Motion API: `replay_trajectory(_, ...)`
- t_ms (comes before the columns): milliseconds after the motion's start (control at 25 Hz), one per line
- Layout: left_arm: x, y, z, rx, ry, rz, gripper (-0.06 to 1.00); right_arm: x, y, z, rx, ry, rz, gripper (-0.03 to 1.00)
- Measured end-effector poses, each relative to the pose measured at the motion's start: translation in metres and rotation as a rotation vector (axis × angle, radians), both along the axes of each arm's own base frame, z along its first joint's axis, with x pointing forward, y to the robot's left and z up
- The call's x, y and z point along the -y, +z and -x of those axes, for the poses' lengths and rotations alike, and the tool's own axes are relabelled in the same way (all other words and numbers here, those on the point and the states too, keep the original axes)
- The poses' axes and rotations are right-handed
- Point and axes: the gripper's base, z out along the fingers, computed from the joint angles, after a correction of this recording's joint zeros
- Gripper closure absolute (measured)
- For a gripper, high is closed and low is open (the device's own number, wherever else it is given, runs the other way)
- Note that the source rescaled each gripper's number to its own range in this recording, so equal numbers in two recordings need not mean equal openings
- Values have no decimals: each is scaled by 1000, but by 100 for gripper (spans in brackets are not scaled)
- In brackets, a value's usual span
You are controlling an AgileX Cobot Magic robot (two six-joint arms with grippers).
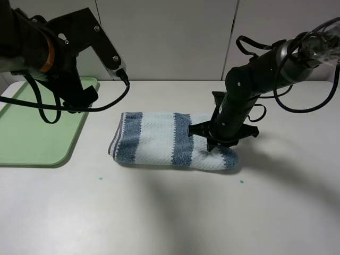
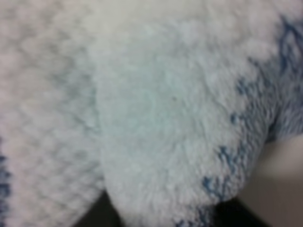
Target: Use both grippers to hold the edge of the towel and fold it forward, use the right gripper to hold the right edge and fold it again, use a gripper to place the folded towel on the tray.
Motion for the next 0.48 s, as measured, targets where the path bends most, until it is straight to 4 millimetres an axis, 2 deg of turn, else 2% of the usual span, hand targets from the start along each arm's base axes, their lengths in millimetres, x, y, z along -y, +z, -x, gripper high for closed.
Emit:
replay_trajectory(40, 0, 0, 0, 0, 0, 0, -5, 0, 0, 0, 1, 0, -1, 81)
replay_trajectory(80, 0, 0, 0, 0, 0, 0, -5, 0, 0, 0, 0, 0, 0, 83)
replay_trajectory(320, 0, 0, 0, 0, 0, 0, -5, 1, 0, 1, -10, 18, 19, 83)
replay_trajectory(480, 0, 0, 0, 0, 0, 0, -5, 6, 9, 5, -35, 49, 66, 83)
